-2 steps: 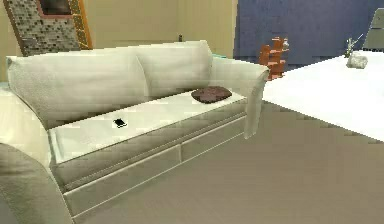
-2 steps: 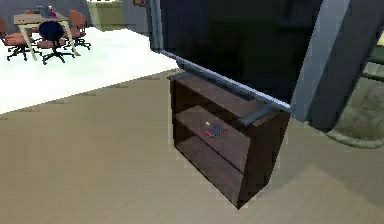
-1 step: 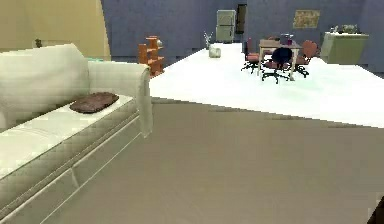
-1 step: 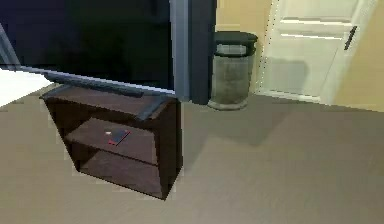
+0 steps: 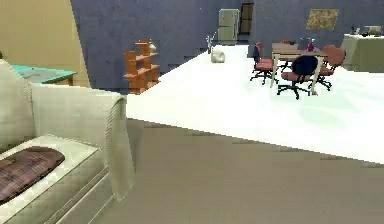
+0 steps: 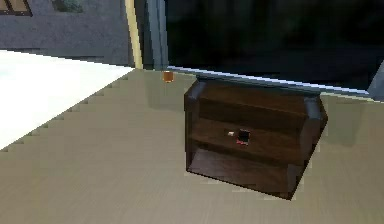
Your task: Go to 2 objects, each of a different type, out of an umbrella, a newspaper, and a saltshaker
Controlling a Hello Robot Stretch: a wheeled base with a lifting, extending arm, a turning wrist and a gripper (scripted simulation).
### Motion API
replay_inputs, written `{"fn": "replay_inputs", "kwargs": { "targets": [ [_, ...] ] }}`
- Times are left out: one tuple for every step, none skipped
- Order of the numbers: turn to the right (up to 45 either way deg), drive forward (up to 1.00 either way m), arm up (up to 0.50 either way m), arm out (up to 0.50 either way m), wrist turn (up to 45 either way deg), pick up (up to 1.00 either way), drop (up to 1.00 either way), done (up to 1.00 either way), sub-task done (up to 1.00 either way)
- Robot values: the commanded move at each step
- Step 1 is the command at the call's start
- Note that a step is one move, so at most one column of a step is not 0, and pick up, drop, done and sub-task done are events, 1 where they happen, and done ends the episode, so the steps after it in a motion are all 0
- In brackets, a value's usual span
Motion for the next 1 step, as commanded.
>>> {"fn": "replay_inputs", "kwargs": {
  "targets": [
    [0.0,1.0,0.0,0.0,0.0,0.0,0.0,0.0,0.0]
  ]
}}
